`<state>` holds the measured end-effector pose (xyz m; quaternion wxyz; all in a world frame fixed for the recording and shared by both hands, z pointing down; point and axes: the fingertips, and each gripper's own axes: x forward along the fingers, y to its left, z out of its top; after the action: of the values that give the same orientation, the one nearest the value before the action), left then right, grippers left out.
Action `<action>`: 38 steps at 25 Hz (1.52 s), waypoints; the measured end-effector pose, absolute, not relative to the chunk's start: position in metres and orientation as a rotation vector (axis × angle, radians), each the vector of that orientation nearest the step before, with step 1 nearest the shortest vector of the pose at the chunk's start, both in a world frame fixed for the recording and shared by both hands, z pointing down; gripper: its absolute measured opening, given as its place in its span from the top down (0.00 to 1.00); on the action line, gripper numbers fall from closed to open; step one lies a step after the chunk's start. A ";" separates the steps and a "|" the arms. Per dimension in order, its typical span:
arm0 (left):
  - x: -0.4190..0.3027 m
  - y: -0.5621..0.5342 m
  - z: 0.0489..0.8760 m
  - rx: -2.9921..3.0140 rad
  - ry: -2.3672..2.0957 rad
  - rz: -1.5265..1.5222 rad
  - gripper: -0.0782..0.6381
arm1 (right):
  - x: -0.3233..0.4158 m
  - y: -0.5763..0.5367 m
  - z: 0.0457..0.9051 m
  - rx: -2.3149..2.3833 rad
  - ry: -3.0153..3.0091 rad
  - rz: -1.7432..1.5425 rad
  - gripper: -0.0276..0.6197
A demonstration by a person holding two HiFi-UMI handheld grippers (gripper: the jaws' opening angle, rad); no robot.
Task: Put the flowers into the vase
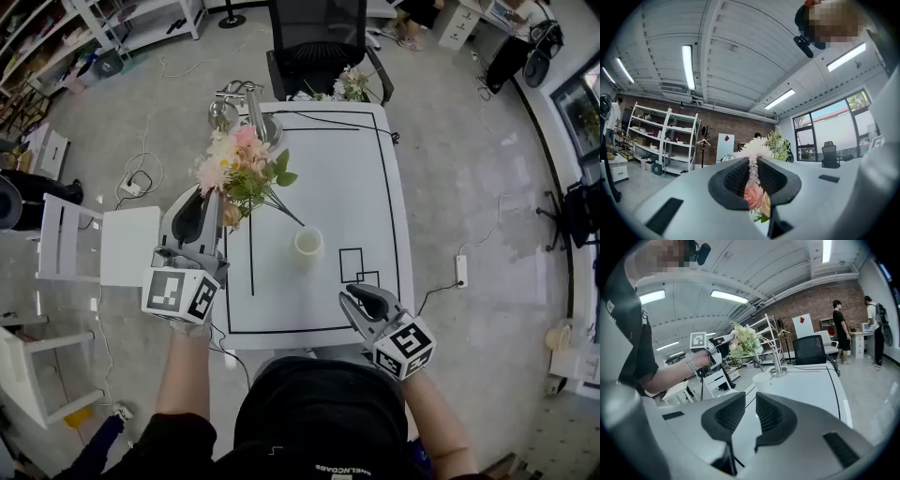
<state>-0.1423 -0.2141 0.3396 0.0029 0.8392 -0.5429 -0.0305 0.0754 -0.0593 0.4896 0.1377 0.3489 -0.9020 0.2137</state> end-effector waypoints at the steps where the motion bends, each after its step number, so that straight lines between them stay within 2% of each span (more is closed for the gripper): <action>1: -0.142 -0.212 0.334 2.637 -1.709 -0.100 0.82 | 0.075 -0.059 0.489 1.007 -2.613 0.618 0.87; 20: -0.129 -0.191 0.251 2.774 -1.745 -0.181 0.82 | 0.077 -0.062 0.476 1.002 -2.668 0.616 0.87; 38: -0.098 -0.190 0.315 2.828 -1.642 0.058 0.82 | 0.086 -0.065 0.487 1.006 -2.641 0.642 0.87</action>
<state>-0.0975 -0.1898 0.3152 -0.0642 0.8629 -0.5010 0.0176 0.0857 -0.0653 0.4870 0.1216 0.3445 -0.9045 0.2200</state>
